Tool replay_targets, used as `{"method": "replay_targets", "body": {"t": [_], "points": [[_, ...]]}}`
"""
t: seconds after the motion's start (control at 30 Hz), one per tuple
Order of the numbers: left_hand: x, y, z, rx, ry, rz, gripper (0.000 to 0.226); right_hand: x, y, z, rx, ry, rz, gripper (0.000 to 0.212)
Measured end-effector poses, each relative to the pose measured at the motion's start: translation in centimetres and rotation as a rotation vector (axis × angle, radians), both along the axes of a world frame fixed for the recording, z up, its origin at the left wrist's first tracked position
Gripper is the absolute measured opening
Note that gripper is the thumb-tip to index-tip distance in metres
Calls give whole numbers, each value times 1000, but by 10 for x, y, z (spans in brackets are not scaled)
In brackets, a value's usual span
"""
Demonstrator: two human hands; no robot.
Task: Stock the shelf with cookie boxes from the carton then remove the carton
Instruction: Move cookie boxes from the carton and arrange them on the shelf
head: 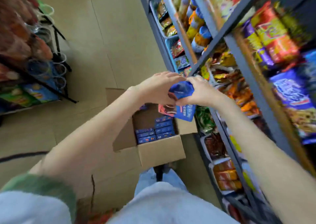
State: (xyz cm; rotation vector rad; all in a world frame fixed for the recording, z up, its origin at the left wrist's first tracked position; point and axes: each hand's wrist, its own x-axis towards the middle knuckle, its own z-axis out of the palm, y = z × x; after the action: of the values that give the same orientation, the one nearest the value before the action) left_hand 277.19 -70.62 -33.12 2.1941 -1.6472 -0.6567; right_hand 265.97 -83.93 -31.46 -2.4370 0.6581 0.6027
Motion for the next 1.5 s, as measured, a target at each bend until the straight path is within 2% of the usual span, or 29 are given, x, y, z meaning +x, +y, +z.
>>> {"method": "replay_targets", "body": {"t": [0.07, 0.13, 0.23, 0.33, 0.43, 0.53, 0.6, 0.7, 0.77, 0.83, 0.93, 1.07, 1.23, 1.37, 1.5], "points": [[-11, -16, 52, 56, -50, -98, 91, -18, -4, 53, -68, -23, 30, 94], [-24, -32, 95, 130, -17, -150, 103, -38, -10, 99, -156, -43, 58, 88], [-45, -54, 153, 79, 42, -176, 92, -74, -24, 157, -161, -135, 3, 93], [-69, -73, 201, 11, 106, -167, 76, -123, -39, 205, -129, -326, -174, 95], [-99, -88, 238, -90, 251, -121, 75, -170, -44, 240, -61, -580, -389, 79], [-136, -98, 268, -252, 371, -46, 74, -210, -44, 267, -35, -810, -539, 41], [-162, -102, 288, -325, 443, -44, 60, -236, -41, 283, -176, -946, -599, 35], [-201, -107, 313, -426, 597, -66, 22, -273, -37, 306, -524, -1145, -551, 43], [-225, -110, 330, -506, 677, -40, 20, -295, -35, 321, -686, -1239, -474, 50], [-250, -114, 348, -586, 724, -23, 24, -317, -36, 335, -794, -1261, -423, 59], [-284, -119, 378, -690, 801, -72, 14, -345, -36, 356, -874, -1247, -408, 70], [-314, -127, 411, -759, 848, -143, 11, -374, -31, 394, -984, -1213, -320, 75], [-321, -125, 434, -677, 850, -269, 16, -388, -23, 423, -894, -1136, -289, 73], [-322, -129, 457, -760, 872, -310, 19, -390, -24, 445, -1020, -1152, -252, 70], [-332, -149, 486, -850, 883, -305, 22, -396, -39, 481, -1032, -1081, -283, 68]]}}
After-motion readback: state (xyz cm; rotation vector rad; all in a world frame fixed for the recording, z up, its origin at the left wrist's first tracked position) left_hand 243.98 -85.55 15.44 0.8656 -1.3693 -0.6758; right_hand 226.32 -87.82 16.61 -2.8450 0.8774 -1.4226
